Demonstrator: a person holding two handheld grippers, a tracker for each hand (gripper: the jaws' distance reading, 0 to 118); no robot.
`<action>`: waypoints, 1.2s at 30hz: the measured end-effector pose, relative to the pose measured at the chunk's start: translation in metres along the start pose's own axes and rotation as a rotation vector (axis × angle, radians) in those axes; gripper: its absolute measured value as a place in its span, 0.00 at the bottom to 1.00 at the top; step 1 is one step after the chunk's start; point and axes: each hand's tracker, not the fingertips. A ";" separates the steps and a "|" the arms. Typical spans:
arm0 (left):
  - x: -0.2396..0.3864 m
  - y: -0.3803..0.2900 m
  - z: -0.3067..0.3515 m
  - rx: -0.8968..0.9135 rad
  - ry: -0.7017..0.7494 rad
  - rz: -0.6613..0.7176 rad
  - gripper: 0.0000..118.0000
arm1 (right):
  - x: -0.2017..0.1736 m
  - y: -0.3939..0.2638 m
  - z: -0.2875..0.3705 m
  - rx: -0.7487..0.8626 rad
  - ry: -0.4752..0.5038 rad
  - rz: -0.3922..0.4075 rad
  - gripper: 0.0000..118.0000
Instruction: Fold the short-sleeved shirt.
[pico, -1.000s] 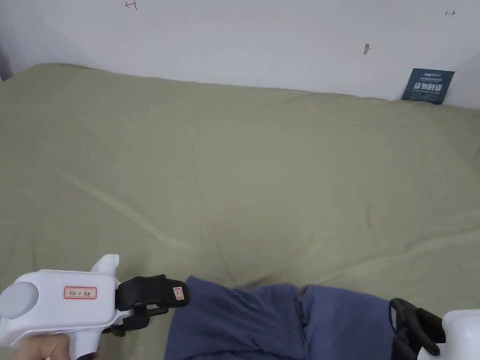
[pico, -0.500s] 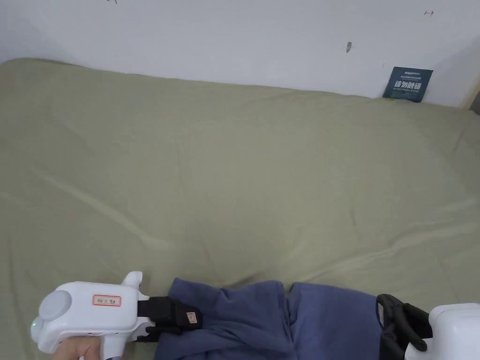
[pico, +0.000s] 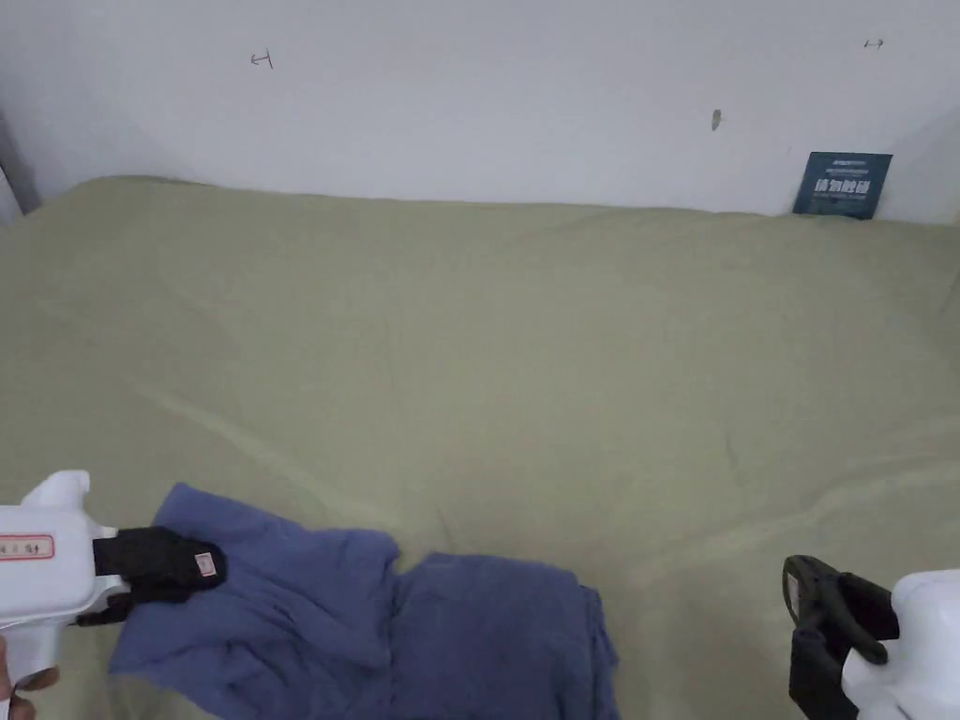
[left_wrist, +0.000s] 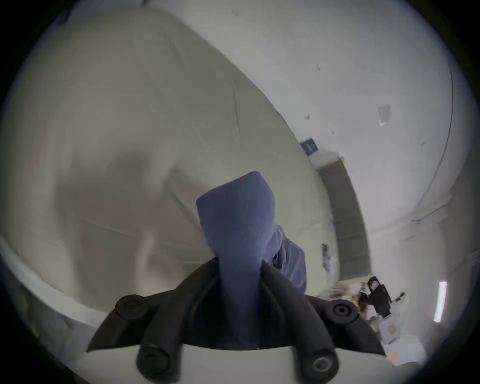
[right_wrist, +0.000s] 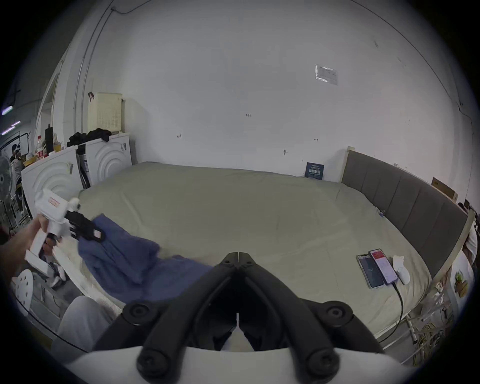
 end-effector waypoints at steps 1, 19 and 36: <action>0.008 0.003 0.004 0.004 0.056 -0.022 0.08 | 0.000 0.000 0.000 0.002 0.004 0.002 0.01; 0.224 -0.082 -0.126 -0.130 0.422 -0.553 0.10 | 0.024 -0.009 0.011 -0.008 -0.018 -0.054 0.01; 0.180 -0.075 -0.116 -0.087 -0.163 -0.242 0.00 | 0.042 -0.025 0.007 -0.071 -0.067 -0.111 0.01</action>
